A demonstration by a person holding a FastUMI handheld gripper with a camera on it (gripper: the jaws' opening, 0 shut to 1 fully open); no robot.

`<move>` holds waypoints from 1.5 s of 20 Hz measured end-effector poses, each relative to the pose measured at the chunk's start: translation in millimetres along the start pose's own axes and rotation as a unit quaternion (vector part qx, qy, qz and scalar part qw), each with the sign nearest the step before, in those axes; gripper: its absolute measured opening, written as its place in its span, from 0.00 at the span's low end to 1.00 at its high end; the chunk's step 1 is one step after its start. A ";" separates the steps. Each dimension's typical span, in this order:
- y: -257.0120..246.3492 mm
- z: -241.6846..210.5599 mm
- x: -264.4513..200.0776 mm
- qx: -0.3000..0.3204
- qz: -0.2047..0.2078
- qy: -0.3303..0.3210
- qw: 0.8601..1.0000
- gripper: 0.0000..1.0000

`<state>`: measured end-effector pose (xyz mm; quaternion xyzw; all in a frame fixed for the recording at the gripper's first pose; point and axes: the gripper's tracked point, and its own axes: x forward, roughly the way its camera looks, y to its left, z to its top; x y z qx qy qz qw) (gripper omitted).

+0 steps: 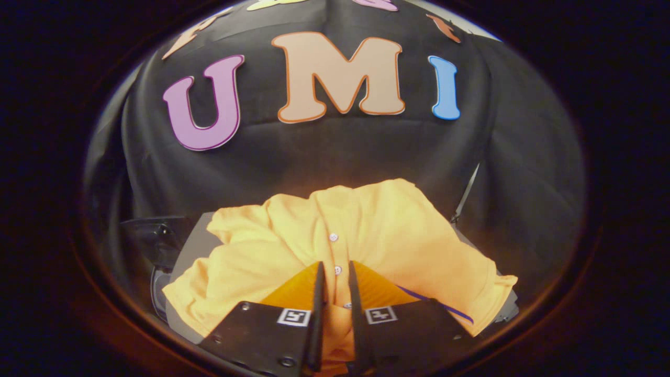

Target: Put the clothes into the washing machine and then close the washing machine lid.

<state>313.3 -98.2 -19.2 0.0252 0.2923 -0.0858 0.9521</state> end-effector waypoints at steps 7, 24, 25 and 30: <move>21.8 -1.4 -28.6 0.092 0.122 -0.031 0.988 0.04; 91.9 86.7 -144.7 0.089 0.142 -0.163 0.972 0.02; 101.1 86.0 -144.9 0.090 0.146 -0.159 0.972 0.01; 170.7 75.5 -146.8 0.098 0.185 -0.149 0.966 0.01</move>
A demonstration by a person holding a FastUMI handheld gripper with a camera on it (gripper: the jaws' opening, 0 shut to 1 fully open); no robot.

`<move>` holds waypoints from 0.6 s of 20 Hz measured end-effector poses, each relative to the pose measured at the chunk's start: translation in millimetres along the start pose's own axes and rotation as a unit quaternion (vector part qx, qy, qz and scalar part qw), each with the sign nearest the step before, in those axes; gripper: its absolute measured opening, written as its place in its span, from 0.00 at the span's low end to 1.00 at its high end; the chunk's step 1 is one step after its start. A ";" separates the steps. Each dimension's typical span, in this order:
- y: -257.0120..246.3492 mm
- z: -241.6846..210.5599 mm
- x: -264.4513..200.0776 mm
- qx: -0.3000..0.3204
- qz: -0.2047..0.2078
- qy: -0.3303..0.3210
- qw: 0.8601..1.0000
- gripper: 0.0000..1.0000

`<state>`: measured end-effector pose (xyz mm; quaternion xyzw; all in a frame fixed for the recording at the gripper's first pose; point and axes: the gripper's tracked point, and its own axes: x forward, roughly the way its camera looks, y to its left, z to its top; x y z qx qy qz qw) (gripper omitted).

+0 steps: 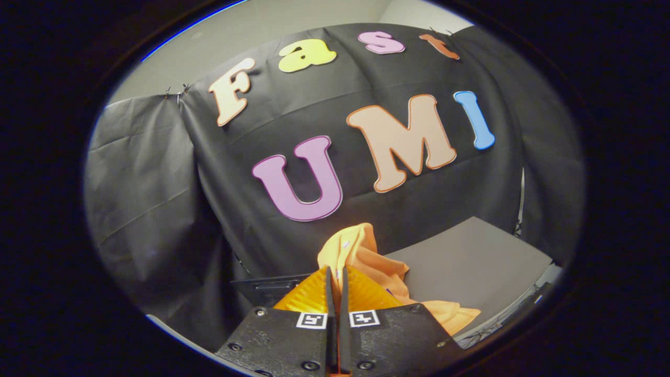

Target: Put the clothes into the washing machine and then close the washing machine lid.

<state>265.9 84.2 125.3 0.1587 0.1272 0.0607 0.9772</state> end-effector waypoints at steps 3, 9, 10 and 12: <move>43.8 -26.4 16.8 0.015 0.039 0.012 0.999 0.01; 107.8 -89.6 52.3 0.040 0.074 0.037 0.996 0.01; 116.9 -97.1 57.6 0.037 0.077 0.039 0.996 0.01; 131.4 -107.3 63.3 0.026 0.080 0.033 0.996 0.02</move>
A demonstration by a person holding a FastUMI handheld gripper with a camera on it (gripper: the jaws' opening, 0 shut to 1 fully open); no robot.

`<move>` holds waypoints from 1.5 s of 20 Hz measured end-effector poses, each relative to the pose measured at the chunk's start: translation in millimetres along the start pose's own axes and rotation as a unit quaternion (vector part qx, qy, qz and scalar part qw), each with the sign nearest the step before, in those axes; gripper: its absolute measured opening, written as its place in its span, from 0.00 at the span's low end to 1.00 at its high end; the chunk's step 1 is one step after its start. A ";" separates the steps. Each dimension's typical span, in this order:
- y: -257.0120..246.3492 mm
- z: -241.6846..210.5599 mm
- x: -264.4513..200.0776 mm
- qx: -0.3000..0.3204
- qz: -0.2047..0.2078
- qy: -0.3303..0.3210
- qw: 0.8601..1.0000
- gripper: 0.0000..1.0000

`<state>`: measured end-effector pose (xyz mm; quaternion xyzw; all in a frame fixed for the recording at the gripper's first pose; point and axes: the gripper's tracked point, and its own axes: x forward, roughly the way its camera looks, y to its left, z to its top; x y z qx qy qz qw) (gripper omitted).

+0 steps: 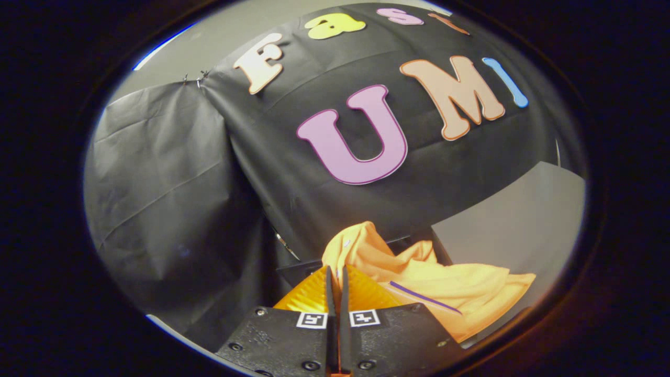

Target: Put the clothes into the washing machine and then close the washing machine lid.

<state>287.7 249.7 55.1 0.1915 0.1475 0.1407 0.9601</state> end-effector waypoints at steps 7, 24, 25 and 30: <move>40.0 -29.2 25.5 -0.049 0.024 -0.006 0.998 0.01; -20.1 -249.0 90.2 -0.051 -0.030 0.132 0.989 0.01; -22.3 -262.2 93.4 -0.052 -0.032 0.139 0.988 0.01; -29.9 -296.1 100.5 -0.077 -0.049 0.166 0.982 0.02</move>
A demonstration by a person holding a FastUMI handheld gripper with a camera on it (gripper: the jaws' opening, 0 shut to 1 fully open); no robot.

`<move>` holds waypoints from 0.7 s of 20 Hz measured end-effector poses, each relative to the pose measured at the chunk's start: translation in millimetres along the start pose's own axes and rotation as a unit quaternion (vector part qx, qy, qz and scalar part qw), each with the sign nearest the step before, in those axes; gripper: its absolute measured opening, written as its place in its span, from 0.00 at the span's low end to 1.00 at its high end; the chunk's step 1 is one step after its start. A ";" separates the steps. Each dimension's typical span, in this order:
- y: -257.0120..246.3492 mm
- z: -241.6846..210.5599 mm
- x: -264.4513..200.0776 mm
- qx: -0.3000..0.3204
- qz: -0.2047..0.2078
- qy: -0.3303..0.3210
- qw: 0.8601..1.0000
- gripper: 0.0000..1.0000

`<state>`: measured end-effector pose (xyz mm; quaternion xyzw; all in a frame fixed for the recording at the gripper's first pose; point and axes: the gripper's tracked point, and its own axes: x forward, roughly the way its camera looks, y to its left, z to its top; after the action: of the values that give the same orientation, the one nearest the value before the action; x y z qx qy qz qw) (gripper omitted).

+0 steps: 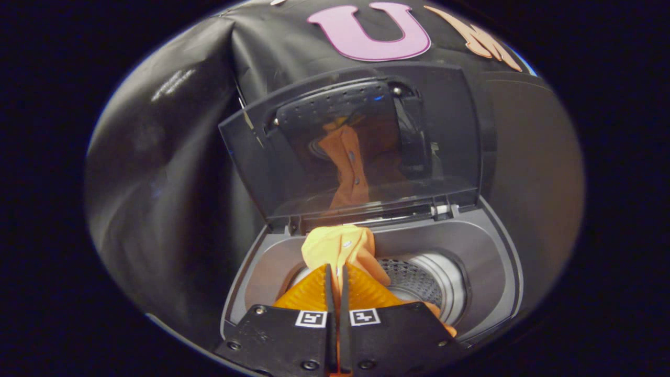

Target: Put the clothes into the washing machine and then close the washing machine lid.

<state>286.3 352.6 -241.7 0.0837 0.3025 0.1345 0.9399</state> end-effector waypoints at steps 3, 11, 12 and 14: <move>-4.8 -14.5 7.4 -0.011 -0.013 0.028 0.999 0.02; -11.6 -28.7 15.7 -0.024 -0.039 0.056 0.997 0.07; -11.3 -29.7 15.2 -0.024 -0.039 0.058 0.997 0.08; -10.5 -30.3 15.2 -0.028 -0.038 0.059 0.997 0.08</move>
<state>282.4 349.6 -276.8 0.0375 0.3564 0.1121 0.9268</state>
